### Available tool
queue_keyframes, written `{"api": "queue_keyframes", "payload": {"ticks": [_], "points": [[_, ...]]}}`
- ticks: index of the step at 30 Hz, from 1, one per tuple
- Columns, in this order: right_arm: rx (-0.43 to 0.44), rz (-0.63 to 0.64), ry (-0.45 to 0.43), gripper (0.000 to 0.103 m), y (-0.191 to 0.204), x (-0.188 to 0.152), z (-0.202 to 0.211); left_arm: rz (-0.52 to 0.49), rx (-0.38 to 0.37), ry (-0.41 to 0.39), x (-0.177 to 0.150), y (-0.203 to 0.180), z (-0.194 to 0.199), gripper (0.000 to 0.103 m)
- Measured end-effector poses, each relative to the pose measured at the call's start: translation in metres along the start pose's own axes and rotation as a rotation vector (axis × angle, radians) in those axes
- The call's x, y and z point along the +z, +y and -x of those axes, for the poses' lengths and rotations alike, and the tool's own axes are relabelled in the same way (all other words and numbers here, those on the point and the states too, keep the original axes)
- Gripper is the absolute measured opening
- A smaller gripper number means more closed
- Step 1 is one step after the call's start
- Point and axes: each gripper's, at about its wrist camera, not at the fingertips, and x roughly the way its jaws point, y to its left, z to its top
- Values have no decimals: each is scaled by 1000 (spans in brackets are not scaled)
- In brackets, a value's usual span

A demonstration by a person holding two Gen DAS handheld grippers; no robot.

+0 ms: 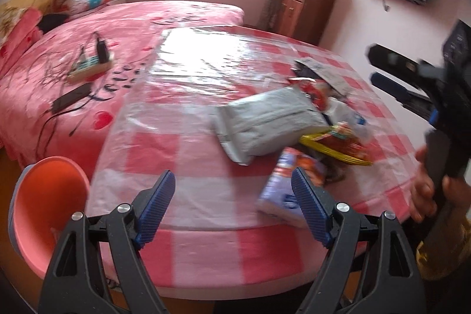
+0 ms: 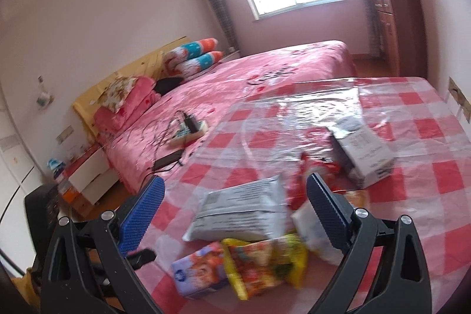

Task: Collect trash
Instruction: 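Move both tools back over the remaining trash on the table, then grasp the purple tissue pack with the left tool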

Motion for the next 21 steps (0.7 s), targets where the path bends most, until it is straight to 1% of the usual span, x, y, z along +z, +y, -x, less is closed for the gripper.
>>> {"api": "queue_keyframes", "payload": {"ticks": [3,6,10,14,17,21], "points": [[-25,-25,-1,96,-17,3,3,-42,-33,14,-2,-17,-4,82],[-42,-49,14,96,-36,4,3,-82,-61,45,-4,-31,-12,82],[-67,-85,40,96,-64,3,3,-123,-76,89,-8,-44,-25,82],[-78,-103,67,96,-82,0,1,-148,-73,127,-10,-50,-38,82],[-67,-90,127,96,-89,-4,-8,-155,-69,150,-10,-52,-46,82],[-51,-61,210,96,-91,-13,-22,-155,-45,172,-10,-50,-55,82]]}}
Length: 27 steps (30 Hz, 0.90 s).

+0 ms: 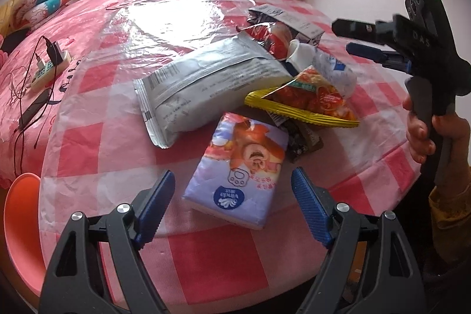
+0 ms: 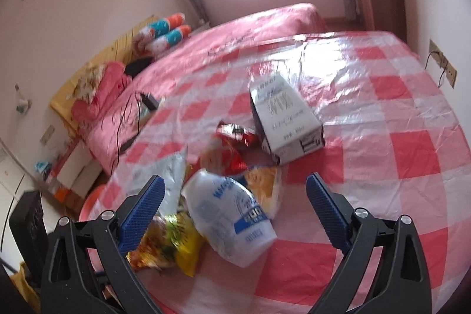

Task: Collect trash
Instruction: 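Grasp the purple tissue pack with the left tool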

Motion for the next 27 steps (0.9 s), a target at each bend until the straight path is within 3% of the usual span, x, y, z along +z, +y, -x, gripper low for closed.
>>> {"api": "queue_keyframes", "payload": {"ticks": [12,15,19,27], "points": [[-44,96,66,96,8,-11,-19,15,55,1,11,-1,-13,81],[-44,83,62,96,5,-9,-18,24,89,-11,17,0,-18,76],[-46,74,53,96,1,-8,-15,49,127,-32,27,6,-24,61],[-65,125,63,96,5,-11,-17,84,147,-62,47,15,-37,58]]}}
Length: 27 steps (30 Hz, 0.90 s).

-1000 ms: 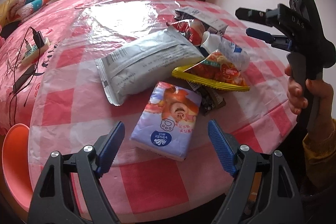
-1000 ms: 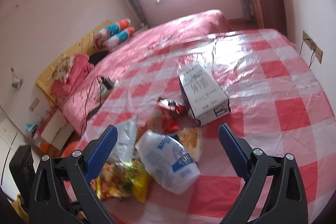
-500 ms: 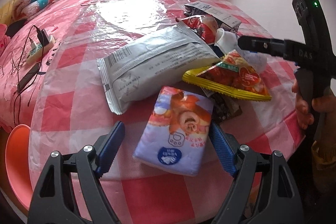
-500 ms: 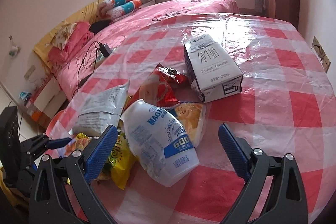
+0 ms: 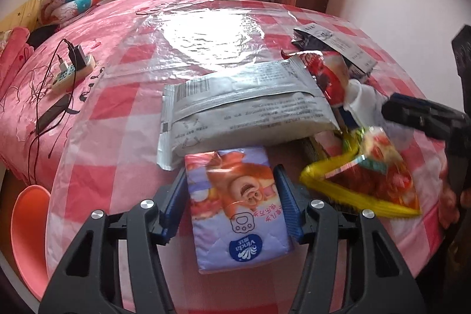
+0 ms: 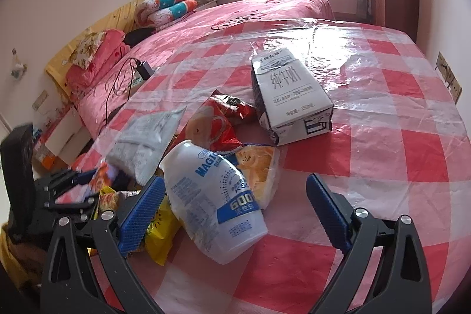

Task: Collect trash
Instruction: 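Grasp the purple tissue pack with the left tool, then close the right tool on the white MAGIC yogurt bottle and lift it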

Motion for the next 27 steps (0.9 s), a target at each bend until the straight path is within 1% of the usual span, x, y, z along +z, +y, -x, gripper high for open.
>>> {"api": "queue_keyframes", "payload": {"ticks": [7,14,16,27], "points": [[-25,75,11,96,15,-3,-4,10,-5,-10,5,1,-4,58],[-38,63,23,95,14,-2,-8,31,-16,-12,1,4,0,57],[-51,73,31,91,16,-2,-10,34,-17,-12,1,5,1,57],[-134,126,55,88,27,-4,-18,71,-29,-25,-3,16,10,57]]}}
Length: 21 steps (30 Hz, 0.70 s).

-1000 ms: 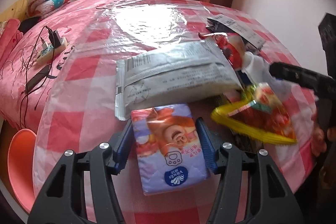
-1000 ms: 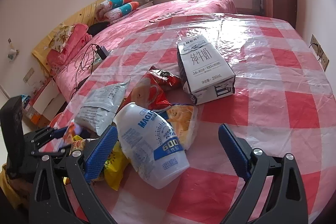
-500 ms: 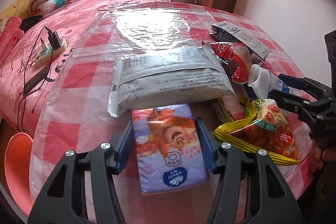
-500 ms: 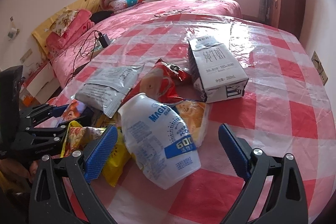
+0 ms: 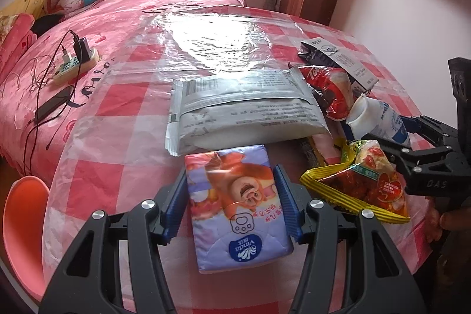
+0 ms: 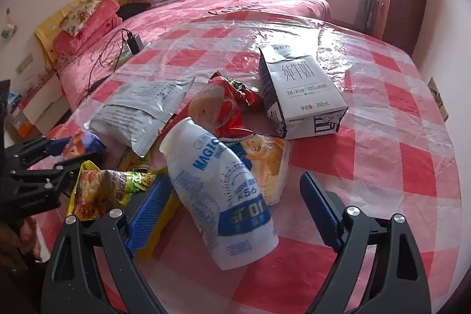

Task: Collect trash
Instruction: 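Close the right tool on the white MAGIC yogurt bottle and lift it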

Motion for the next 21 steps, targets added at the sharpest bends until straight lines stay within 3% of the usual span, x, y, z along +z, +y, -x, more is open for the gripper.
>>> {"api": "queue_keyframes", "payload": {"ticks": [7,12,14,21], "points": [[-12,4,8,89,0,0,-3,15,-19,-9,-2,6,4,57],[-27,3,6,64,-1,0,-3,27,-37,-9,-5,11,6,57],[-34,-7,-6,58,-2,0,-1,29,-46,-11,-6,13,7,57],[-33,-50,-46,58,-10,-1,8,50,-81,-13,-10,25,9,57]]}}
